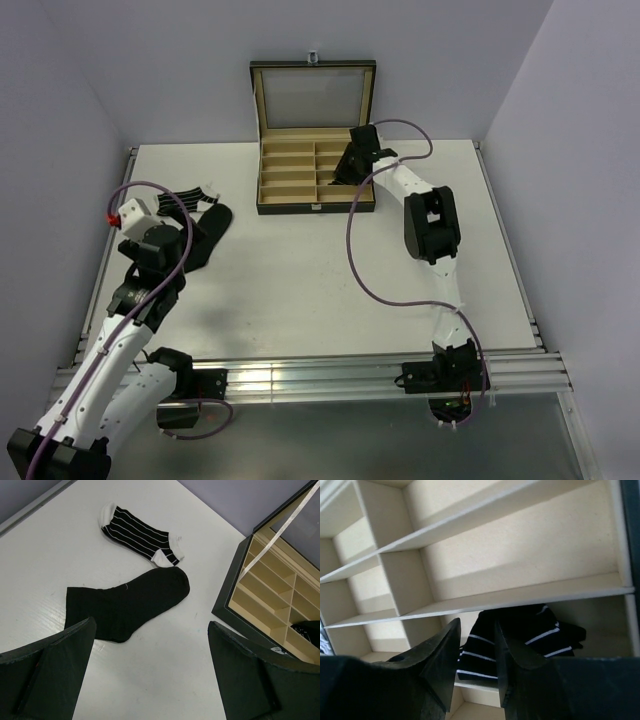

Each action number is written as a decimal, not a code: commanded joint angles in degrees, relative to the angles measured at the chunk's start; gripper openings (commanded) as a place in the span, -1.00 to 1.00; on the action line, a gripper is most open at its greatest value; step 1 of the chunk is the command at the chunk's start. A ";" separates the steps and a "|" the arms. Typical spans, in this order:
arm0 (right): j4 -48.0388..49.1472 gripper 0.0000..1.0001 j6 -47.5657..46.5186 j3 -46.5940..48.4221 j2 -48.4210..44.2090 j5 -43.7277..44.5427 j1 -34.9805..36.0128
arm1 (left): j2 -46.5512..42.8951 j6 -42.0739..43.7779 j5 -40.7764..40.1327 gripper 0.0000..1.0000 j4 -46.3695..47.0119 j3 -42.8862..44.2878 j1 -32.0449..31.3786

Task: Roll the socks
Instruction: Place the sock in the storage box, then move the sock to the center of the board.

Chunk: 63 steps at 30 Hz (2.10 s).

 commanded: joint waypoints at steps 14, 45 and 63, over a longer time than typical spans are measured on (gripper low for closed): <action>7.25 0.36 -11.94 -19.35 -36.48 -4.31 -0.34 | 13.16 -3.01 7.32 0.99 -2.44 5.99 1.05; 17.71 0.64 -16.43 -71.66 -85.12 -4.32 -0.43 | 64.60 -9.33 26.58 0.95 -9.65 24.03 9.42; 14.29 0.64 -17.39 -72.28 -87.67 -2.30 -0.43 | 63.86 -28.24 33.78 0.96 -6.14 28.31 -21.35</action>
